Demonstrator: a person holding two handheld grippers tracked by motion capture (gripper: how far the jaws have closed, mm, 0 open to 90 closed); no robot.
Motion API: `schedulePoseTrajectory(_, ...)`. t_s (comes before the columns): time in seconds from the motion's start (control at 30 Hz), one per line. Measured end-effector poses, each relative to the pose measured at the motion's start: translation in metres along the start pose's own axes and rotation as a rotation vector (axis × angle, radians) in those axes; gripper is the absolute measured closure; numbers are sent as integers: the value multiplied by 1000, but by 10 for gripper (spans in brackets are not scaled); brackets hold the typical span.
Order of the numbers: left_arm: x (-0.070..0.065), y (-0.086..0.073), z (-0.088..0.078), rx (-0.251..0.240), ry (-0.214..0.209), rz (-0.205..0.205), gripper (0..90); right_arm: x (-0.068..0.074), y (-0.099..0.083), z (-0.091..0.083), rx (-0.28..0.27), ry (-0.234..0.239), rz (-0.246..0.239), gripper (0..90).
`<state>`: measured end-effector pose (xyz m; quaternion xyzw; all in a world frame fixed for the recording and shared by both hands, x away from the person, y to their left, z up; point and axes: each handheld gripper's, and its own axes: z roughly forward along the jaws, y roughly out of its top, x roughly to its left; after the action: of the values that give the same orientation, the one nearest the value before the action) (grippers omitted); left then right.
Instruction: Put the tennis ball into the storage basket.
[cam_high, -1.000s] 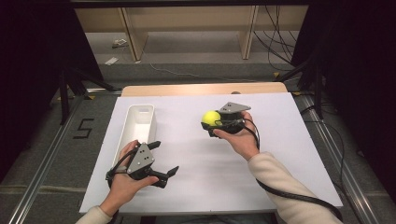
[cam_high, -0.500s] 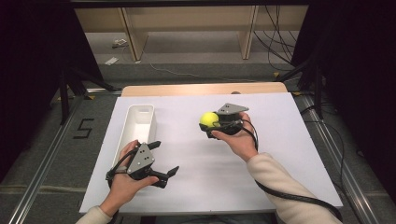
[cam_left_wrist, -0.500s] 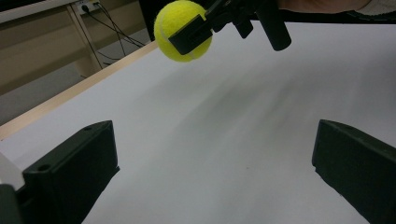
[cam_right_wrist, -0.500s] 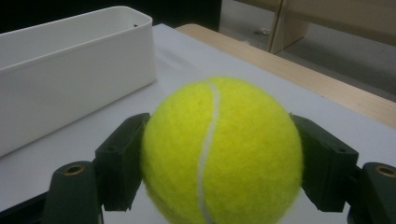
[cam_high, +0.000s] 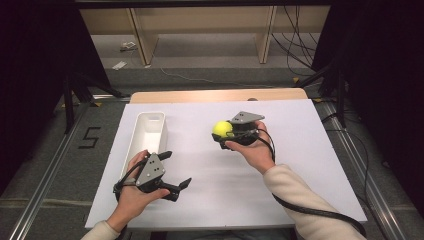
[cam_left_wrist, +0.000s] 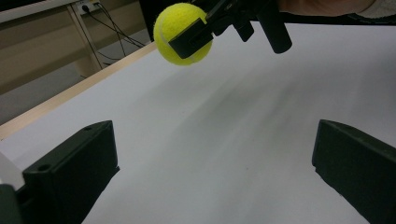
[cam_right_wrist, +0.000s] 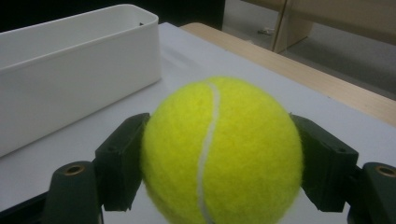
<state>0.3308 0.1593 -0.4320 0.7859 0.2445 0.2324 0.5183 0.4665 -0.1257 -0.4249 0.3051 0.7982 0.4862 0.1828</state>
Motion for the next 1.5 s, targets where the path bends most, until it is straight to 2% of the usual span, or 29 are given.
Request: schedulePoseTrajectory(1.5,1,-1,0,2,2,1,0,10,2,3,-2,29,-11,267)
